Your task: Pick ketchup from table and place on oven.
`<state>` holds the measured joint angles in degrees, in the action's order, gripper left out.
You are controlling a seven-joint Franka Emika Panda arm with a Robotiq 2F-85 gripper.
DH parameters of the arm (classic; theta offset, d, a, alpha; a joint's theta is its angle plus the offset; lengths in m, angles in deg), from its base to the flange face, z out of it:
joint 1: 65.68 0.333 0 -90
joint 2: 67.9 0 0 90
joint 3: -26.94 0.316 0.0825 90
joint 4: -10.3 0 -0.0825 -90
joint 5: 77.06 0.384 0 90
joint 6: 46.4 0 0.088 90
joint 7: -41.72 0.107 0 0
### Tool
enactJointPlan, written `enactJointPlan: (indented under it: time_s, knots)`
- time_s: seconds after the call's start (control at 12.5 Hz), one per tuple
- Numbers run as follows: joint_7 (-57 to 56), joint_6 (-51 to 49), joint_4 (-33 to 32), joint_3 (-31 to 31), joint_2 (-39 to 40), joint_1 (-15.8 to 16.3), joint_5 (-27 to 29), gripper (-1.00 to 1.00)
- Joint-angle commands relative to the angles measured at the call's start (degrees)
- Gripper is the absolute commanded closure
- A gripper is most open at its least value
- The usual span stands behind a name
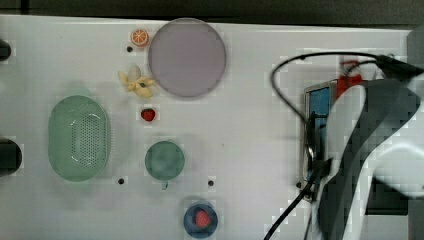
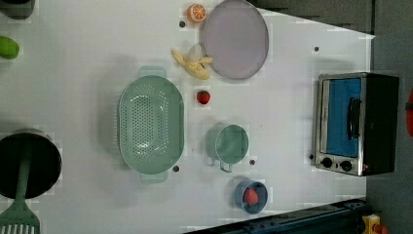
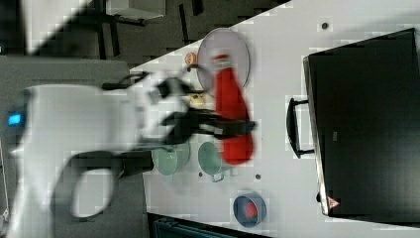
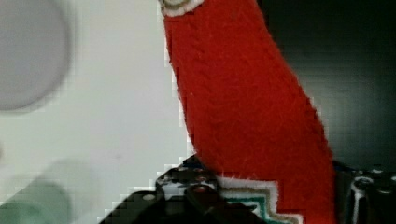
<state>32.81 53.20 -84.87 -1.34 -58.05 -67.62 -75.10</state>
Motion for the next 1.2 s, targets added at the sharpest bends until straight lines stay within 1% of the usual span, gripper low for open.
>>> enactJointPlan:
  time_s: [0.08,0.24,0.4,0.56,0.72,0.88,0.96,1.04,1.2]
  knots:
    - [-4.0,4.4,1.2,-4.5,2.3,-1.5,0.3,-0.24]
    - [-4.4,5.4,1.1,-6.7,5.8,-2.9,1.4,-0.24]
    - [-4.5,6.0,1.1,-7.3,9.1,-4.7,3.7,-0.24]
    - [-4.4,10.1,1.0,-7.3,12.2,-6.0,5.7,-0.24]
    - [-4.4,13.6,0.9,-7.3,15.0,-6.3,6.0,-0.24]
    - [-4.5,15.8,0.8,-7.3,17.1,-6.5,8.4,-0.24]
    - [-4.6,16.5,0.7,-7.3,17.9,-6.9,9.9,-0.3]
    - [-4.7,16.4,0.5,-7.3,18.2,-7.1,11.1,-0.49]
    - [-4.7,16.5,0.1,-7.4,18.2,-7.1,11.2,-0.93]
